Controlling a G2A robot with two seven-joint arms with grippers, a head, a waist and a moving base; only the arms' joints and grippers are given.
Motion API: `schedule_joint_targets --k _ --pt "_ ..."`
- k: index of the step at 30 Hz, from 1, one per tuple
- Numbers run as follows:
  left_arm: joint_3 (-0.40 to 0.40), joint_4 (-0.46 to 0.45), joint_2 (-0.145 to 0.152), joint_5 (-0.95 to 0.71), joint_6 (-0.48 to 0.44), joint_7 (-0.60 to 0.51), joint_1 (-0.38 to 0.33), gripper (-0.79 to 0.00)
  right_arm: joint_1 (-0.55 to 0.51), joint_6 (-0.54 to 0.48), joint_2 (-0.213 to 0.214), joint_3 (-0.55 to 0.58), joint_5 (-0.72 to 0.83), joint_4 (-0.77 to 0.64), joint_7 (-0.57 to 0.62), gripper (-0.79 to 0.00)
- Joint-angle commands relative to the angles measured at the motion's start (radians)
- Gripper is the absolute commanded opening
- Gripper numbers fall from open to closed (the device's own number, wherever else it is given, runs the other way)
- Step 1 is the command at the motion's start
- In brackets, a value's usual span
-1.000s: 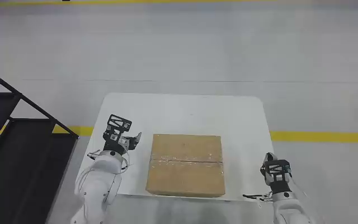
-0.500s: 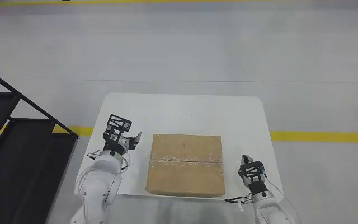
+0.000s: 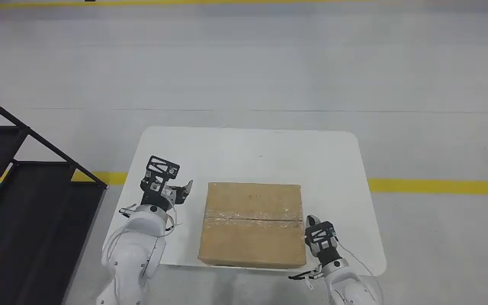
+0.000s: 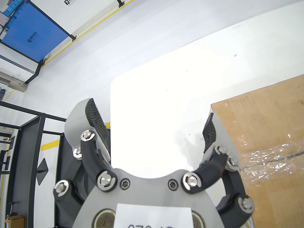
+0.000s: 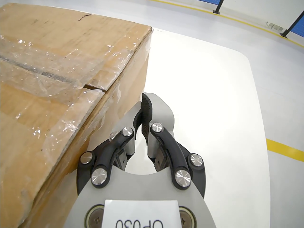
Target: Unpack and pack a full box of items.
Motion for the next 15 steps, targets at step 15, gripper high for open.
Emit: schedule_joint_targets --k 15 --pt "0.178 -0.059 0.002 -0.028 -0.199 -0.041 -0.078 0.0 -0.085 0.011 0.003 0.127 0.032 -0.01 -0.054 -0.785"
